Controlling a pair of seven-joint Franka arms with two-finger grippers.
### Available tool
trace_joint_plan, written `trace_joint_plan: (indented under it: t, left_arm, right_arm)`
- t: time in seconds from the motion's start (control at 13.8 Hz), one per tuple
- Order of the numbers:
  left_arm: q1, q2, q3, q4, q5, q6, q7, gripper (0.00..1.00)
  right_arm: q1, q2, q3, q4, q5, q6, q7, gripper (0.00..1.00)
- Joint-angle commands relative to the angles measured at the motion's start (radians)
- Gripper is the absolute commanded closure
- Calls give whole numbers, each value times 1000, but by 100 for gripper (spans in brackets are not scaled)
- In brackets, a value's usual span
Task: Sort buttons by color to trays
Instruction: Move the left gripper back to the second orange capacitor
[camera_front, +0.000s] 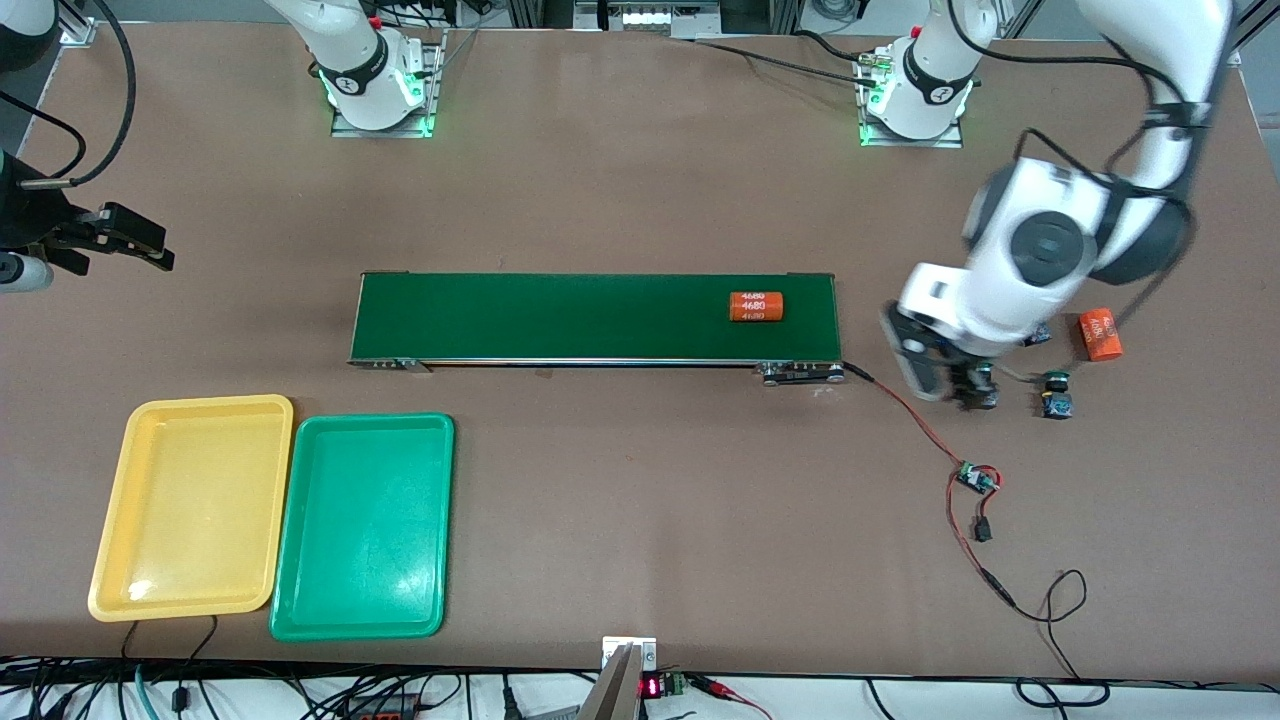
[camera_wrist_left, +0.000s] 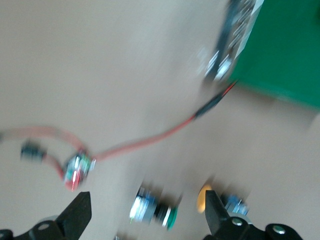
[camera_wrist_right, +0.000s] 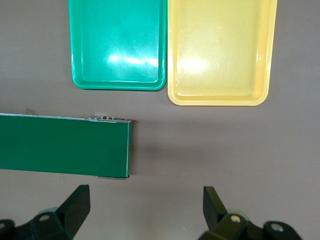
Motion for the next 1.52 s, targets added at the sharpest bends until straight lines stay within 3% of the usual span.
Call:
trace_joint_plan:
  t: [0.0,0.58,1.01,1.45]
  left_arm:
    - [39,-6,86,-11,10,7,-37,0]
    - [331,45,97,-36,13,-6,-687,0]
    - [498,130,86,-37,8,17,-734,0]
    - [521,203,85,-82,8,102,-789,0]
  right_arm:
    - [-7,5,5,18,-11,-24,-14,0]
    - [-2,5,6,21,-11,-24,-14,0]
    - [-8,7,3,21,-11,-24,-16,0]
    - [-8,7,3,21,-11,-24,-16,0]
